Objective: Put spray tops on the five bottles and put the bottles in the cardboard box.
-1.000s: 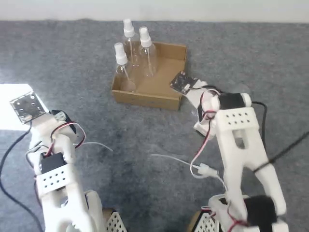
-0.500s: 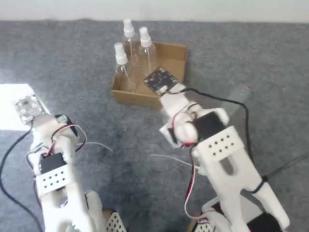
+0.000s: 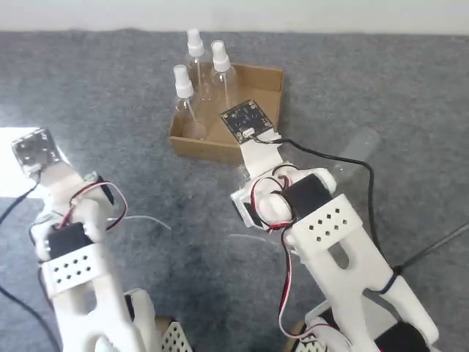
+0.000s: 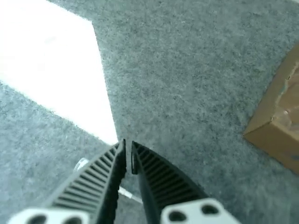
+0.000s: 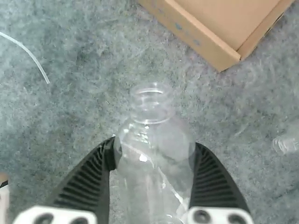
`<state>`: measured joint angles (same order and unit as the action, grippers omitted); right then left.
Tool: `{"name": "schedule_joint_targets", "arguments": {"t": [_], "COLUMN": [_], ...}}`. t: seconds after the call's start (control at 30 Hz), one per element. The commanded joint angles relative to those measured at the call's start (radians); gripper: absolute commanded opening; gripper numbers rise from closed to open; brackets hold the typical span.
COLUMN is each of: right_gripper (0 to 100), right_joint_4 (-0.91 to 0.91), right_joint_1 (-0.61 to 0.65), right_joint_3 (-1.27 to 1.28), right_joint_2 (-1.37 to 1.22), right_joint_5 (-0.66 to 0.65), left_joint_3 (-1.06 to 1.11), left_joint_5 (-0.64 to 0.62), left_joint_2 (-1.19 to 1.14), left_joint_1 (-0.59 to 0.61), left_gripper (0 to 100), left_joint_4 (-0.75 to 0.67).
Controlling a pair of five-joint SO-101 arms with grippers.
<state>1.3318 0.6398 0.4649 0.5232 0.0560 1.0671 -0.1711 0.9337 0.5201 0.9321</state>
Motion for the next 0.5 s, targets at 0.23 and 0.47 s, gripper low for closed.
{"name": "schedule_joint_targets", "arguments": {"t": [0.23, 0.47], "right_gripper": [8.7, 8.7], "right_joint_4": [-0.004, -0.156], "right_joint_1": [0.010, 0.010], "right_joint_3": [0.057, 0.241], "right_joint_2": [0.139, 0.340], "right_joint_5": [0.011, 0.011], "left_joint_3": [-0.217, -0.298], "left_joint_5": [0.060, 0.041], "left_joint_2": [0.017, 0.015], "left_joint_1": [0.000, 0.003], "left_gripper": [3, 9], "left_joint_4": [0.249, 0.397]}}
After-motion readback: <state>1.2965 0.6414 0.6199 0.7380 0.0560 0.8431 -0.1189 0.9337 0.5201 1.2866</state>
